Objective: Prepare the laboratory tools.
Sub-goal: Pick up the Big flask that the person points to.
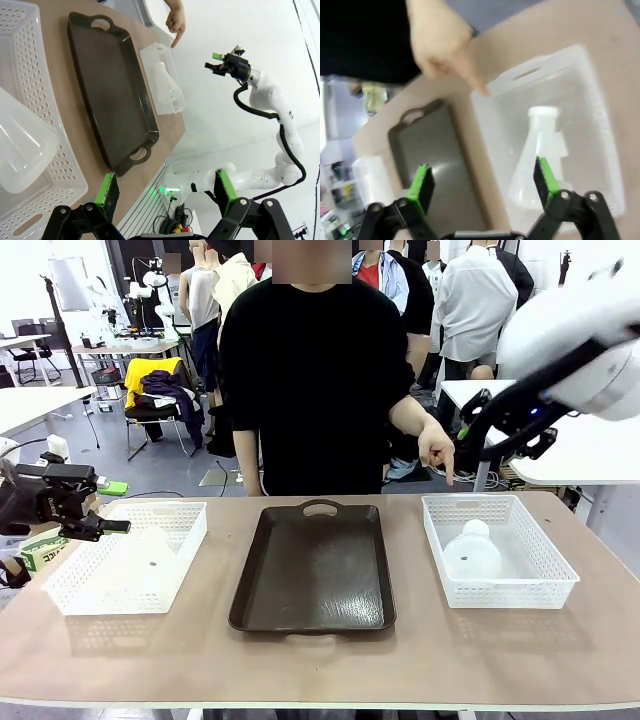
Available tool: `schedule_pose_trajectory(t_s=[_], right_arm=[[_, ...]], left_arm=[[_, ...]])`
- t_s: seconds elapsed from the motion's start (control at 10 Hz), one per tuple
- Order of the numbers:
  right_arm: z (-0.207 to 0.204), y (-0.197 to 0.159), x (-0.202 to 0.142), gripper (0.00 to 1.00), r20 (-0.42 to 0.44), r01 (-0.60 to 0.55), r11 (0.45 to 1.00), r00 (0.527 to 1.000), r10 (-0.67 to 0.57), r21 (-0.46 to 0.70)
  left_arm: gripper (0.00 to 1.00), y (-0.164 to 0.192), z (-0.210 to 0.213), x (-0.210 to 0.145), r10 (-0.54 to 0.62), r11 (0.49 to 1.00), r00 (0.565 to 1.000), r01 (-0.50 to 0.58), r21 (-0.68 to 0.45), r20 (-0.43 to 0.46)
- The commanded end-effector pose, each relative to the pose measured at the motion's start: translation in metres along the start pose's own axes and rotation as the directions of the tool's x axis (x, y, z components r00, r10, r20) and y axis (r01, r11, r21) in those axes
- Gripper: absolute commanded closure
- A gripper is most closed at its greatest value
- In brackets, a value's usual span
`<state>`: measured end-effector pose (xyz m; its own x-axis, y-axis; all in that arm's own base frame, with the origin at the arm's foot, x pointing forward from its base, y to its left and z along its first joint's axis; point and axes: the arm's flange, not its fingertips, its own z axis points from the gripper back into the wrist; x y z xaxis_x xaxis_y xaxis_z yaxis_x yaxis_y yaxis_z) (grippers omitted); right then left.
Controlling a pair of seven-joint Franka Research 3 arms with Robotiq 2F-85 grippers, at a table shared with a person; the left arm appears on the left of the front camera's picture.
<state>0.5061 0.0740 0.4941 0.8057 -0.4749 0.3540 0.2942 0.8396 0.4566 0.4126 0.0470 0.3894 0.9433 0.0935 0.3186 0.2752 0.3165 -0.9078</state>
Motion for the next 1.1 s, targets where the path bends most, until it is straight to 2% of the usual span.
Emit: schedule_pose_trajectory(t_s=[0.0,0.2,0.3,0.4,0.8,0.9,1.0], right_arm=[[-0.02,0.029,-0.004,0.0,0.035,0.142,0.957,0.99,-0.138,-0.254],[-0.03,0.035,-0.006,0.0,0.059,0.157,0.944,0.987,-0.146,-0.291],[-0.027,0.025,-0.001,0.0,0.043,0.16,0.951,0.987,-0.154,-0.264],[-0.028,0.001,-0.013,0.0,0.093,0.123,0.959,0.99,-0.102,-0.254],[-0.024,0.005,-0.009,0.0,0.077,0.142,0.954,0.989,-0.126,-0.263],[-0.022,0.007,-0.002,0.0,0.078,0.114,0.934,0.993,-0.093,-0.338],[-0.021,0.008,0.01,0.0,0.021,0.074,0.92,0.997,-0.072,-0.385]], left_arm=[[0.0,-0.001,0.002,0.0,-0.002,1.0,1.0,0.002,-0.012,0.006],[0.0,-0.001,0.002,0.0,-0.002,1.0,1.0,0.002,-0.012,0.006],[0.0,-0.001,0.002,0.0,-0.002,1.0,1.0,0.002,-0.012,0.006],[0.0,-0.001,0.002,0.0,-0.002,1.0,1.0,0.002,-0.012,0.006],[0.0,-0.001,0.002,0.0,-0.002,1.0,1.0,0.002,-0.012,0.006],[0.0,-0.001,0.002,0.0,-0.002,1.0,1.0,0.002,-0.012,0.006],[0.0,-0.001,0.002,0.0,-0.002,1.0,1.0,0.002,-0.012,0.006]])
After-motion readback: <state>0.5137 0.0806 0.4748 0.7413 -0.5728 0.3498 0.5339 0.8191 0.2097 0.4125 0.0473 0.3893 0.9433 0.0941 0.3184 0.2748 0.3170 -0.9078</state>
